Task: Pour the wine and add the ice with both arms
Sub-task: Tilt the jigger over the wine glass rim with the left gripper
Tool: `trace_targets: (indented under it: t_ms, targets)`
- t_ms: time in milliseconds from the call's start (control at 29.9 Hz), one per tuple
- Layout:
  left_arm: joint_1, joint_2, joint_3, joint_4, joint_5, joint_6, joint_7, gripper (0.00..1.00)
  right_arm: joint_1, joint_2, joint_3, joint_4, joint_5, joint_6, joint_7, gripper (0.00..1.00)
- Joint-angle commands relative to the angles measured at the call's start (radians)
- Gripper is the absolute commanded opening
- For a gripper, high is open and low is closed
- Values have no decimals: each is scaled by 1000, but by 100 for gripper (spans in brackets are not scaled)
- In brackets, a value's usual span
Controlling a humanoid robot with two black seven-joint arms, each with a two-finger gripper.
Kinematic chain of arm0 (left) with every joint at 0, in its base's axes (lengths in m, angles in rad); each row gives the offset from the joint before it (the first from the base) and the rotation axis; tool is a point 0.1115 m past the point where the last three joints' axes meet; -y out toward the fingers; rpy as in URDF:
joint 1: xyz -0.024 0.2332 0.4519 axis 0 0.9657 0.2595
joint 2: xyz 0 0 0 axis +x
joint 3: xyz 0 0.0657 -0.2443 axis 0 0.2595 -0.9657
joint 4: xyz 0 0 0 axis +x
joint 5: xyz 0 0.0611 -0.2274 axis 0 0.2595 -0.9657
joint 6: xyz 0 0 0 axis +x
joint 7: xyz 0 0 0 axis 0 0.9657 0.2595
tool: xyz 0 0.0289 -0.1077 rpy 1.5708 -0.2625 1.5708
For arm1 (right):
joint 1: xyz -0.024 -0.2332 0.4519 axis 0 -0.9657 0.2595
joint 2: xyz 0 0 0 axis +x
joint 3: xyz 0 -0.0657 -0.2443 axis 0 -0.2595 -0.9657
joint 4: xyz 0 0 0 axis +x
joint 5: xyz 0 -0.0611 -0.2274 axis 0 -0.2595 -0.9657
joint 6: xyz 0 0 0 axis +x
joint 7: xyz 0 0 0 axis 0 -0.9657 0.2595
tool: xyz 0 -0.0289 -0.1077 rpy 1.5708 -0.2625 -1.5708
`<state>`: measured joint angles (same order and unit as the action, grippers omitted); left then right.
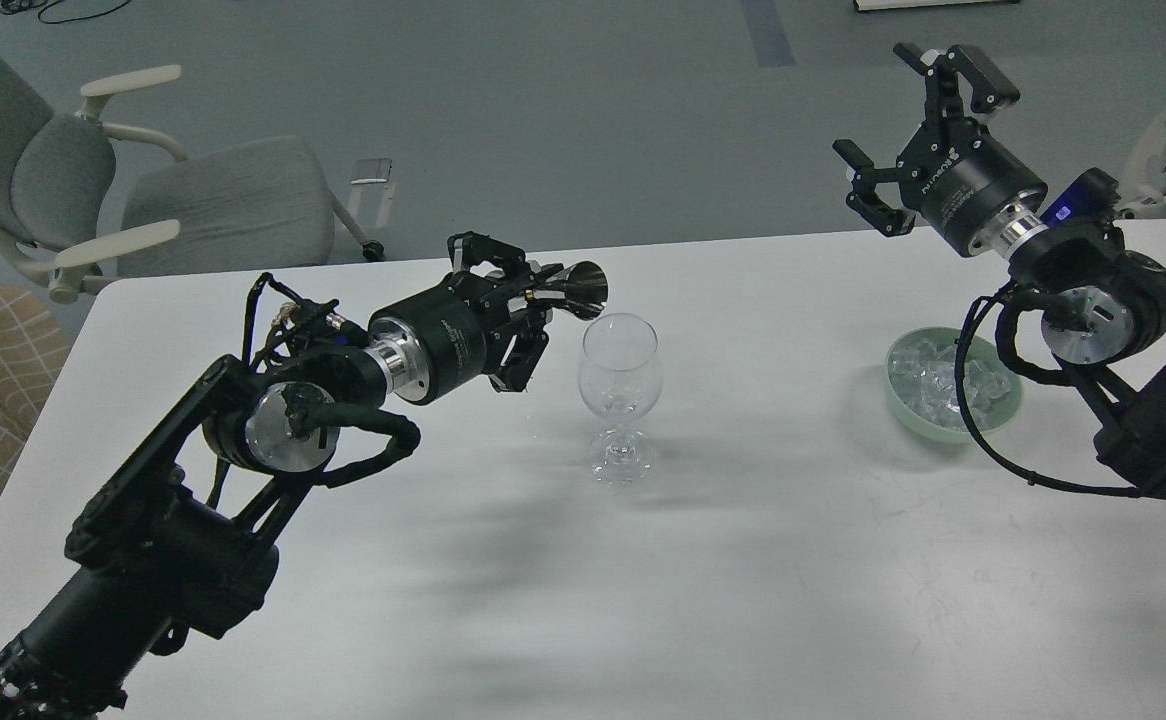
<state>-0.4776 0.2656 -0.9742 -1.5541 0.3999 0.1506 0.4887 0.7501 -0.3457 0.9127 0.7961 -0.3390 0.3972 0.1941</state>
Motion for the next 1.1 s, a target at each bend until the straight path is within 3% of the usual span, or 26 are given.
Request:
trace_targets:
  t_ms: [0,167,736,1071]
  targets:
    - [-1,-2,6,-4,37,-3,0,0,0,-1,0,0,0,0,1,100]
    - [-10,14,61,-18,82,-3,0,0,0,-1,0,0,0,0,1,100]
    - [-12,14,68,-27,223,-3,0,0,-5,1,0,0,0,0,1,100]
    - [-27,44,69,-98,257,-2,0,0,-6,-1,2,0,0,0,1,100]
